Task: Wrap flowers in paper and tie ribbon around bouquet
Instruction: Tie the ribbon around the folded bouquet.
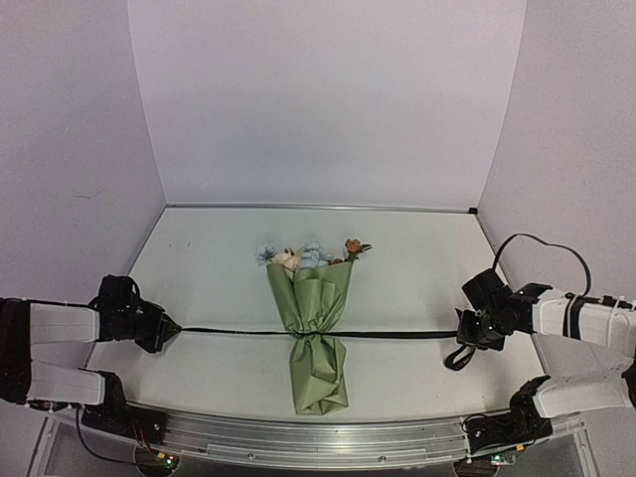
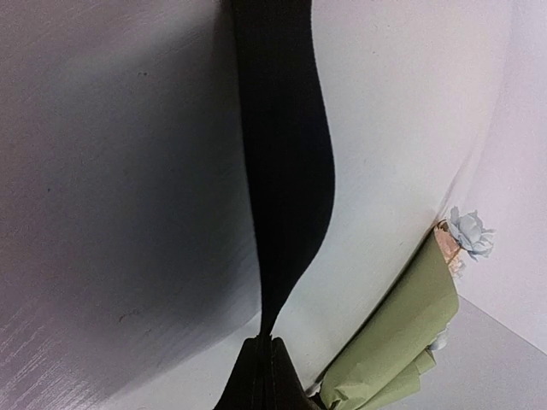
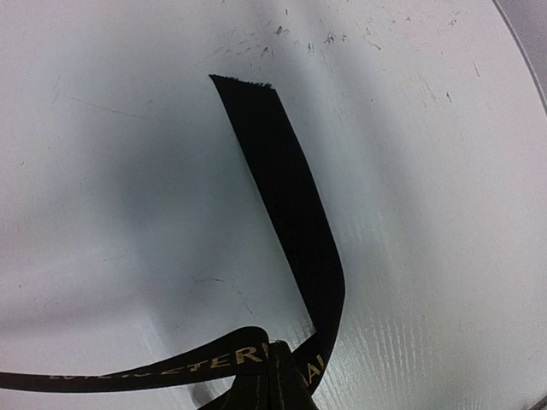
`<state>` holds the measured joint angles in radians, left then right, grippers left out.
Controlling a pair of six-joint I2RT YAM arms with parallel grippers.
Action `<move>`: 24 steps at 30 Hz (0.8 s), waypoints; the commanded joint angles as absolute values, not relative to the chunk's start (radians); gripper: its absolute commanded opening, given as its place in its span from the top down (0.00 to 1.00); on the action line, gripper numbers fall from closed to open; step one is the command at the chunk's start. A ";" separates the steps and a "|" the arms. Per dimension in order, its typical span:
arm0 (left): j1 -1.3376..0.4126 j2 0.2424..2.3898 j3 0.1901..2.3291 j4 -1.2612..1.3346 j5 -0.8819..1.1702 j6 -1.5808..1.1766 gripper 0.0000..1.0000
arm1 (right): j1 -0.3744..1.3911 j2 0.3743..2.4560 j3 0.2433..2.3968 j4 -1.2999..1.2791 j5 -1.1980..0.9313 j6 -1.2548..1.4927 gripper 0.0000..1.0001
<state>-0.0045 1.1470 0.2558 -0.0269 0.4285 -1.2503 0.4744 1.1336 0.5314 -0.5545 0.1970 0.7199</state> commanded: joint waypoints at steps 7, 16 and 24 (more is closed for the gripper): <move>0.074 1.235 0.368 -0.016 0.281 -1.151 1.00 | 0.386 1.197 0.625 -0.829 0.358 0.623 1.00; 0.177 1.345 0.460 -0.013 0.347 -1.105 1.00 | 0.478 1.147 0.635 -0.941 0.464 0.603 1.00; 0.187 1.341 0.445 -0.014 0.352 -1.097 1.00 | 0.409 1.253 0.682 -0.940 0.377 0.571 1.00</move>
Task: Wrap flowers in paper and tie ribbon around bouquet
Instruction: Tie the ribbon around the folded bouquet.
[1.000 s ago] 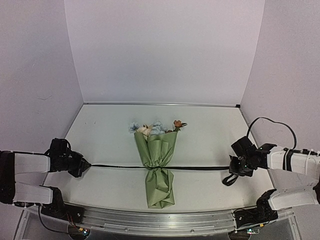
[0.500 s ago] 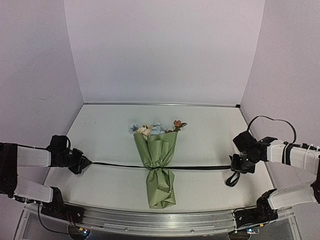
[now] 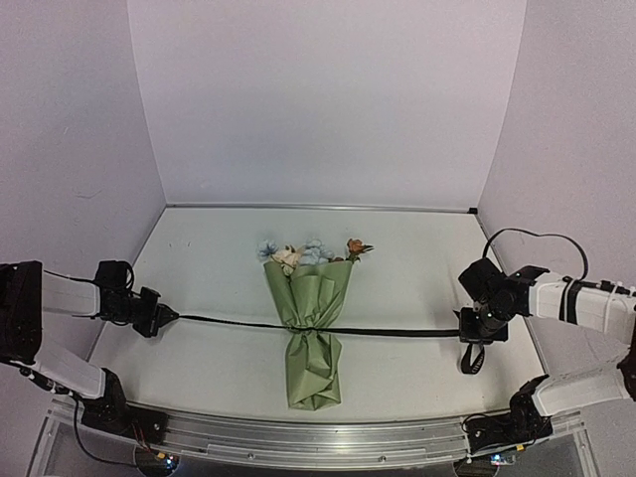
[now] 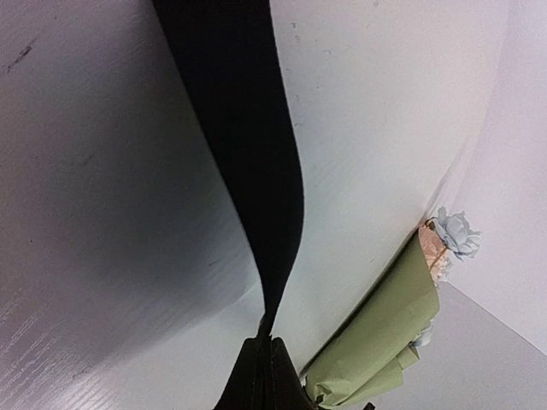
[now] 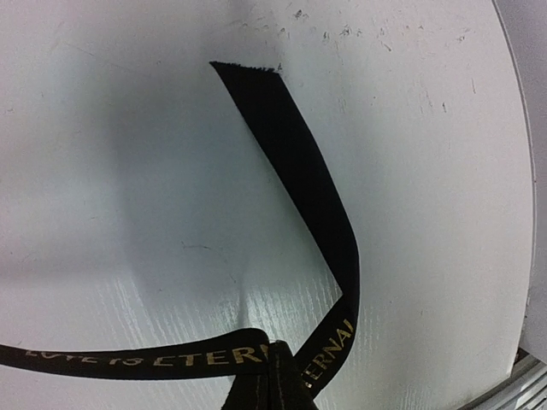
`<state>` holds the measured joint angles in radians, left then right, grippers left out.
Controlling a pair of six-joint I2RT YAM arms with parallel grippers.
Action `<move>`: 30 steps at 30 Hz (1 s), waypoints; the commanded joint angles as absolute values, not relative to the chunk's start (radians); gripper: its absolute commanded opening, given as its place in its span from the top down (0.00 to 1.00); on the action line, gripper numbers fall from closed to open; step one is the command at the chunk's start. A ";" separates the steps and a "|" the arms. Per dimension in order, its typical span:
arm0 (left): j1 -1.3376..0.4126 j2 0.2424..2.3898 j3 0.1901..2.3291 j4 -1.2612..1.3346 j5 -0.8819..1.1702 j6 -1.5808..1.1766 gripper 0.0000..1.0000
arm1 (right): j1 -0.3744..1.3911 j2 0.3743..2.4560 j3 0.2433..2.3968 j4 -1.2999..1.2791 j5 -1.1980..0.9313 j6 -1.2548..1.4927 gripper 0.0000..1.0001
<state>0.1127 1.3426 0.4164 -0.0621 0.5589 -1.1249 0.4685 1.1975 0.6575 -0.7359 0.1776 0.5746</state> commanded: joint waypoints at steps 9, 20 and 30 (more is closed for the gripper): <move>0.176 1.290 0.443 -0.079 0.406 -1.027 0.99 | 0.444 1.273 0.717 -0.930 0.274 0.536 0.98; 0.104 1.136 0.523 -0.267 0.356 -0.948 0.37 | 0.456 1.181 0.732 -0.937 0.173 0.515 0.44; -0.328 1.200 0.790 -0.387 0.142 -0.650 0.30 | 0.502 1.062 0.808 -0.909 0.128 0.457 0.18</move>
